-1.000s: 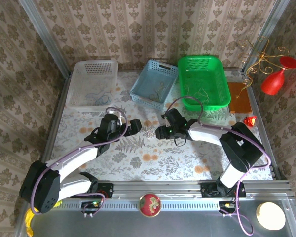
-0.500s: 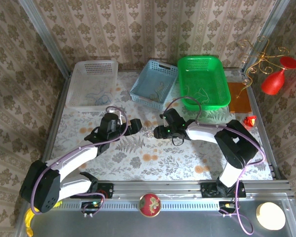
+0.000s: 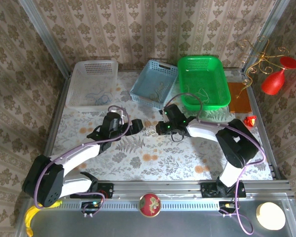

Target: Untangle the cables

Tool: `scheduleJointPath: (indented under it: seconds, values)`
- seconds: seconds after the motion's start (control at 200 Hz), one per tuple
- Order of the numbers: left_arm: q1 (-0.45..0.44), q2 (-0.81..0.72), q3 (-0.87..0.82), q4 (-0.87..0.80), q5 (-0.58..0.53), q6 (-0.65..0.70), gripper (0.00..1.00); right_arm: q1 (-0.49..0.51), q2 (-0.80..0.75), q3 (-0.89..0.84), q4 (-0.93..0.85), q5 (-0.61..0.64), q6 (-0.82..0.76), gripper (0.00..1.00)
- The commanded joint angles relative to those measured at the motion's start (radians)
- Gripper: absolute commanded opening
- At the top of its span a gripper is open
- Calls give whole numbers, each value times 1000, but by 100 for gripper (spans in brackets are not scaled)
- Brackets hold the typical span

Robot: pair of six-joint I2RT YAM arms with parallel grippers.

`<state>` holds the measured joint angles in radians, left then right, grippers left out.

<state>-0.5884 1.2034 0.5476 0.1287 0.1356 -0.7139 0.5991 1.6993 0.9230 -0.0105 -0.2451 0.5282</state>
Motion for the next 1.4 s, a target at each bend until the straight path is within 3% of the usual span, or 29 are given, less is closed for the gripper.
scheduleJointPath:
  seconds: [0.0, 0.205, 0.345, 0.48, 0.75, 0.95, 1.15, 1.395]
  values:
    - [-3, 15, 15, 37, 16, 0, 100, -39, -91, -7, 1, -55, 25, 0]
    - [-1, 53, 9, 60, 25, 1, 100, -65, -116, -23, 19, -87, 52, 0]
    - [-2, 81, 13, 68, 30, 0, 100, -56, -73, -34, 64, -113, 112, 34]
    - [-2, 106, 24, 55, 22, 18, 100, -36, -46, -45, 86, -100, 174, 45]
    - [-25, 258, 197, -171, -56, 172, 100, -39, -47, -55, 62, -36, 193, 46]
    - [-90, 371, 304, -275, -126, 243, 89, -51, -48, -55, 55, -25, 199, 46]
    - [-144, 424, 318, -340, -199, 268, 78, -55, -30, -39, 55, -41, 200, 45]
    - [-174, 443, 294, -347, -219, 262, 72, -55, 6, -29, 71, -72, 217, 45]
